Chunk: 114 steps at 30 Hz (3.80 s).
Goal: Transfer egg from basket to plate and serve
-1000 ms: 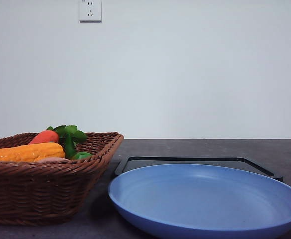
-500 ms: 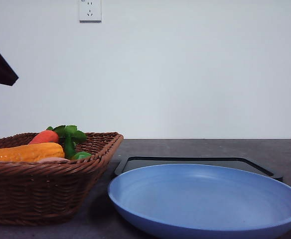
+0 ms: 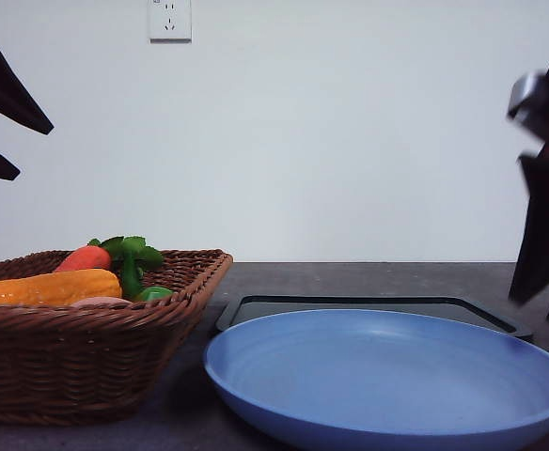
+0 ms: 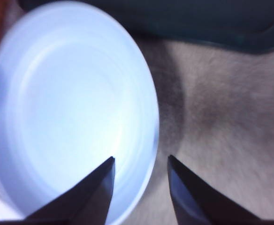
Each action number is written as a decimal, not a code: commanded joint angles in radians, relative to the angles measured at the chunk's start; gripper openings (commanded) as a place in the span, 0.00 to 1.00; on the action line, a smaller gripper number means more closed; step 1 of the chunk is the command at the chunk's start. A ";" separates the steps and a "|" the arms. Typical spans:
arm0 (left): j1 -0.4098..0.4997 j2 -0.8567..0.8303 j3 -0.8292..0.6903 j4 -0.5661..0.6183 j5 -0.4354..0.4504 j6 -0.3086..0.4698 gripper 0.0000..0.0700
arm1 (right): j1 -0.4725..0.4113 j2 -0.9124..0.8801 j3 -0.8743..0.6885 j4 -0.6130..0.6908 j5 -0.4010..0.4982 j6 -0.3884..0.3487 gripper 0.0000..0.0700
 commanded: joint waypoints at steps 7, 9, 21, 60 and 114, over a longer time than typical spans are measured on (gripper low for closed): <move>-0.003 0.010 0.014 0.008 0.008 0.020 0.44 | 0.030 0.152 0.000 0.107 -0.003 0.022 0.29; -0.003 0.010 0.014 0.008 0.008 0.020 0.44 | 0.030 0.167 0.000 0.109 -0.003 0.024 0.21; -0.007 0.010 0.015 0.012 0.008 0.025 0.56 | 0.027 0.138 0.002 0.066 -0.001 0.042 0.00; -0.566 0.612 0.376 -0.301 -0.491 0.667 0.57 | -0.119 -0.395 0.002 -0.082 0.008 0.041 0.00; -0.783 0.770 0.856 -0.357 -0.520 0.452 0.20 | -0.034 -0.182 0.002 -0.066 -0.117 0.097 0.00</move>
